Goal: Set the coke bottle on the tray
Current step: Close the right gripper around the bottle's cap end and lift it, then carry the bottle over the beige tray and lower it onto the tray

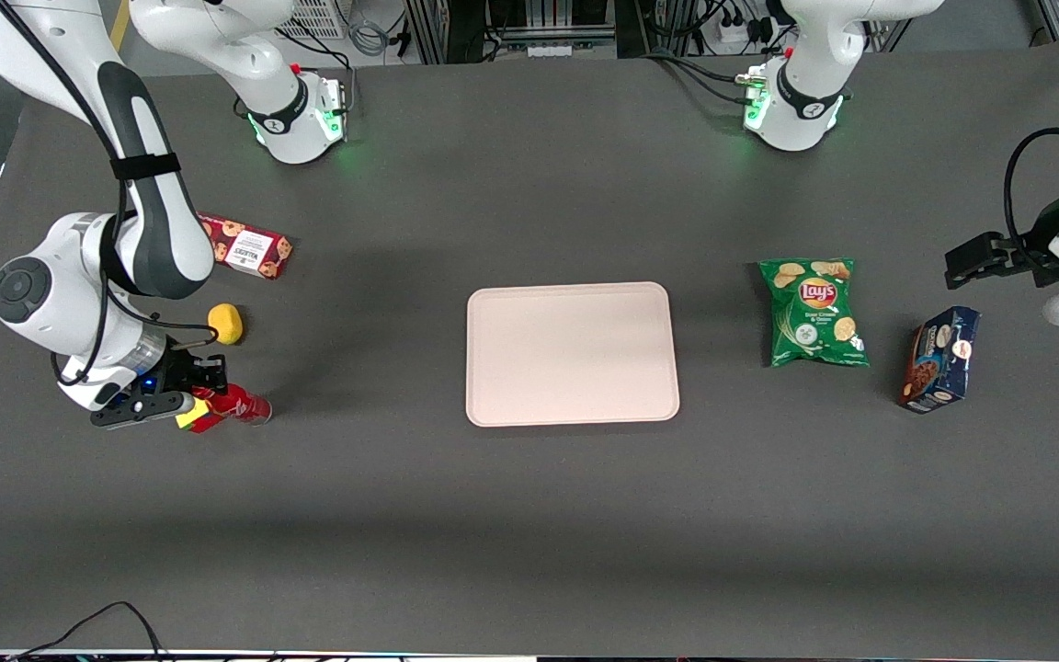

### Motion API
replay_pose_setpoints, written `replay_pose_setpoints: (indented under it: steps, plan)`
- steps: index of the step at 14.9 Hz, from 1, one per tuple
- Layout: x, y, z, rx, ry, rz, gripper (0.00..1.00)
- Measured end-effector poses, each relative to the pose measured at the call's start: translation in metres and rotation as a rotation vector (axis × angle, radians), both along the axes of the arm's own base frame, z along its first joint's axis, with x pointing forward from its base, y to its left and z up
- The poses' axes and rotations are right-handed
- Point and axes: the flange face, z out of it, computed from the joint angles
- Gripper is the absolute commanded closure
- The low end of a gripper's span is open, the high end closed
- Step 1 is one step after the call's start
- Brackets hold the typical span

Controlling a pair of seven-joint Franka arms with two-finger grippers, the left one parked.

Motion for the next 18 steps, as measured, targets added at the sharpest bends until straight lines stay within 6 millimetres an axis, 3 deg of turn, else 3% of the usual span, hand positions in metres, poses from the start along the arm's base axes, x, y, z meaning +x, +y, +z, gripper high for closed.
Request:
replay_pose_setpoints:
  steps: [3,5,7,11,14,18]
  plan:
    - [0.004,0.001,0.008,0.001,-0.016,0.003,1.00]
    - [0.008,0.003,0.028,0.012,-0.011,0.006,1.00]
    - [0.011,0.007,0.065,0.036,0.031,0.016,1.00]
    - [0.009,0.019,0.160,0.082,0.095,0.022,1.00]
    - [0.004,0.052,0.220,0.095,0.137,-0.019,1.00]
    - [-0.008,0.138,0.272,0.108,0.125,-0.091,1.00]
